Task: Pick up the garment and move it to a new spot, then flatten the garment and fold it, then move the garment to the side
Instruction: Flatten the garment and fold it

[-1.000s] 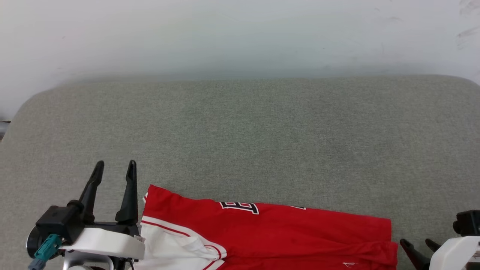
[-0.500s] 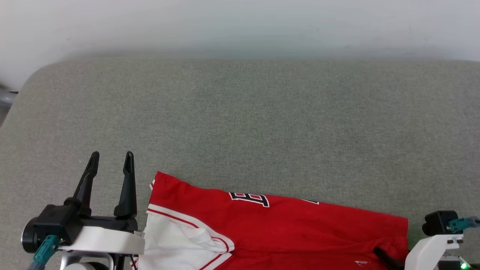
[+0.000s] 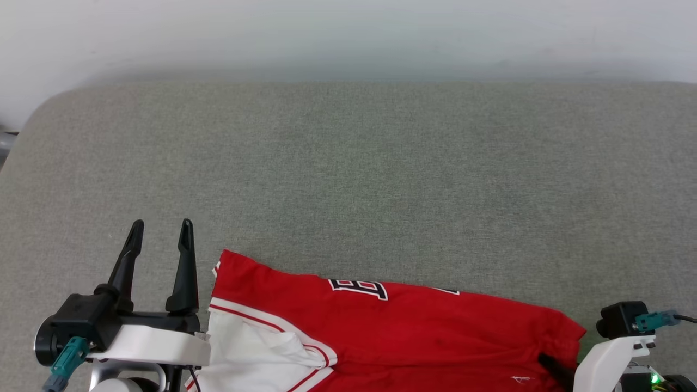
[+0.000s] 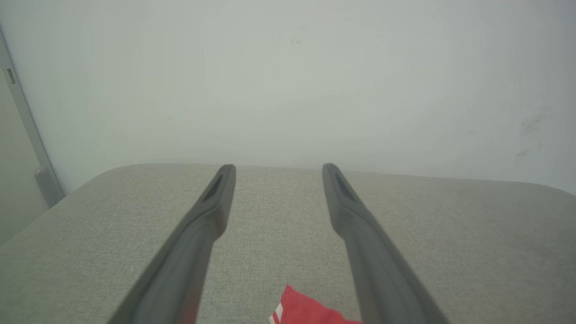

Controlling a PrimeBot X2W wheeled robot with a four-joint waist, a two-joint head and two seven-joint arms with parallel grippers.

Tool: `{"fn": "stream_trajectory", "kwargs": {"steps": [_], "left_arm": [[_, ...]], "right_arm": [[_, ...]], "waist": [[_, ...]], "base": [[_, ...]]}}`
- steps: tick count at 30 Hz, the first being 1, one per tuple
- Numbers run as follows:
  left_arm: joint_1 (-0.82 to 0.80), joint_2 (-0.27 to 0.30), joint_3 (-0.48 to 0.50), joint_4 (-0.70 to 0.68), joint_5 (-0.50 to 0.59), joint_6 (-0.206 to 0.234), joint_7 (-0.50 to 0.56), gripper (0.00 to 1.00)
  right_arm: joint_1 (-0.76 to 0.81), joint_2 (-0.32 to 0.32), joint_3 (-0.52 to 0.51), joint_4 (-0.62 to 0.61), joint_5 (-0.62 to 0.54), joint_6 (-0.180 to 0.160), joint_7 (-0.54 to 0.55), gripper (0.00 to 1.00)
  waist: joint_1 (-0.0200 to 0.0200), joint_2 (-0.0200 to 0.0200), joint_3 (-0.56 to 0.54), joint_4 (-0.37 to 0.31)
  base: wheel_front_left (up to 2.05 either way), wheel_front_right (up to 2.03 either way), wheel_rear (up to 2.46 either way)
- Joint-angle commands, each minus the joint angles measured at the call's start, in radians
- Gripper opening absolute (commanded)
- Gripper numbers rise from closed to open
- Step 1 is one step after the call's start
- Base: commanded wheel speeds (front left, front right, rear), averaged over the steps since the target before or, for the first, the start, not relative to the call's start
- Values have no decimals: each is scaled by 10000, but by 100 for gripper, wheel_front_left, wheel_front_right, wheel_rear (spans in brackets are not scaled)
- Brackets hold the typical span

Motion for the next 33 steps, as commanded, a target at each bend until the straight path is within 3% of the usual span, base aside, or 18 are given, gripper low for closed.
{"fn": "stream_trajectory", "kwargs": {"steps": [1, 9, 16, 21, 24, 28, 33], "left_arm": [[61, -38, 15, 23, 81, -39, -20, 100], [314, -68, 150, 5, 182, 10, -19, 100], [380, -4, 152, 78, 232, 81, -20, 100], [370, -15, 88, 113, 232, 94, -19, 100], [398, -25, 88, 110, 218, 113, -19, 100], [394, -12, 79, 125, 199, 142, -21, 100], [332, -22, 5, 148, 165, 122, -7, 100]], "right_arm": [[82, -30, 42, 25, -63, -5, 14, 0], [-97, -391, -906, -524, -112, -8, 275, 0], [-733, -1003, -2458, -31, -47, -6, 803, 0], [-789, -1054, -3402, 42, -57, -6, 1402, 0], [-731, -727, -3632, -109, 236, -3, 2058, 0], [-784, 137, -3613, -702, 1478, -5, 3398, 0], [-745, 1595, -3531, -1514, 3318, -5, 4884, 0]], "waist": [[0, 0, -113, -70], [0, 0, -551, -427], [0, 0, -691, -602], [0, 0, -763, -597], [0, 0, -755, -612], [0, 0, -733, -630], [0, 0, -729, -590]], "base": [[0, 0, 0], [0, 0, 0], [0, 0, 0], [0, 0, 0], [0, 0, 0], [0, 0, 0], [0, 0, 0]]}}
